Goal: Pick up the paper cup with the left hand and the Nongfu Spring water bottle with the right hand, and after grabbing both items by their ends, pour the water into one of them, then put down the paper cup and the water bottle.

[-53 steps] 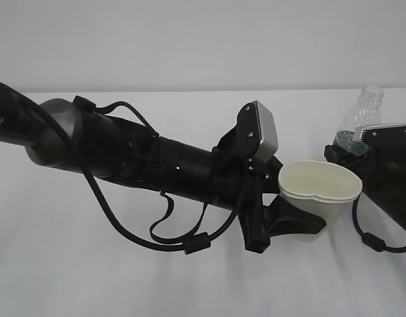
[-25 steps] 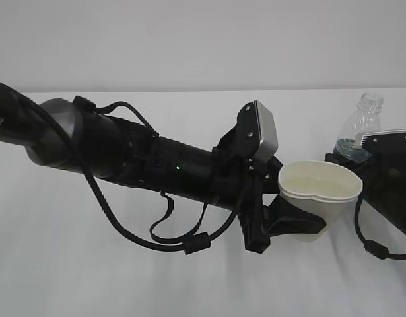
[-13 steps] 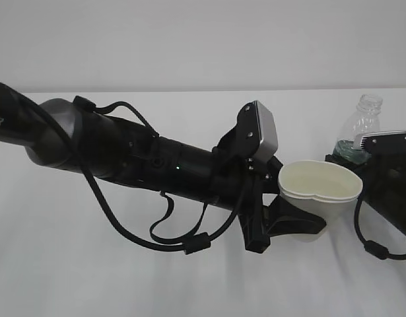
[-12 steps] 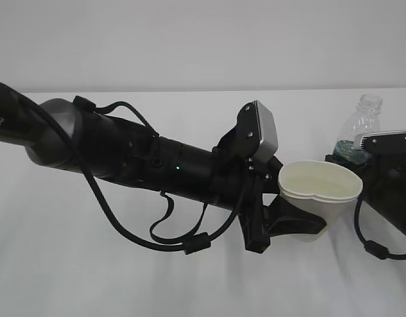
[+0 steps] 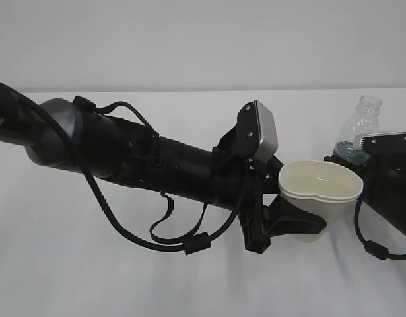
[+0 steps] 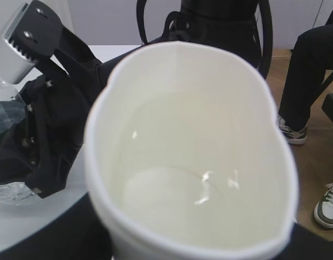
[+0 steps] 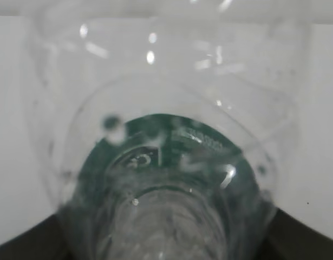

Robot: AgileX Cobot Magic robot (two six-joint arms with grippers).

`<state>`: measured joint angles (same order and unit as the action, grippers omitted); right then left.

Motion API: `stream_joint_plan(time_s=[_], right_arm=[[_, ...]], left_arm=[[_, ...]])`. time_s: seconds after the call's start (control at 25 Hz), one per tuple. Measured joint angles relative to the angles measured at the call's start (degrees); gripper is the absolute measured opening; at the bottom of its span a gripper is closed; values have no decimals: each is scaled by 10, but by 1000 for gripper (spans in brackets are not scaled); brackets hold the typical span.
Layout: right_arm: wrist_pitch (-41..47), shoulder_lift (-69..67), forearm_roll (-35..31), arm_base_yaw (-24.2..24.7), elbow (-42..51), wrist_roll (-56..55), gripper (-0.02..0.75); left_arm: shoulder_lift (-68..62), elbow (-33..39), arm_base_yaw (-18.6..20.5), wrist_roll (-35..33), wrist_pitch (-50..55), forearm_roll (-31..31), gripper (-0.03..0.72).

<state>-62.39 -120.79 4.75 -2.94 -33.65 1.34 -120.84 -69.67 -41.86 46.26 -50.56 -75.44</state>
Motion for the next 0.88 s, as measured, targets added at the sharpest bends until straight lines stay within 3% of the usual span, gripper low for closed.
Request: stream_joint_plan(time_s=[0.88], right_arm=[[-28, 0, 4, 0, 21, 0, 530]], left_arm=[[0, 0, 0, 0, -5, 0, 396]])
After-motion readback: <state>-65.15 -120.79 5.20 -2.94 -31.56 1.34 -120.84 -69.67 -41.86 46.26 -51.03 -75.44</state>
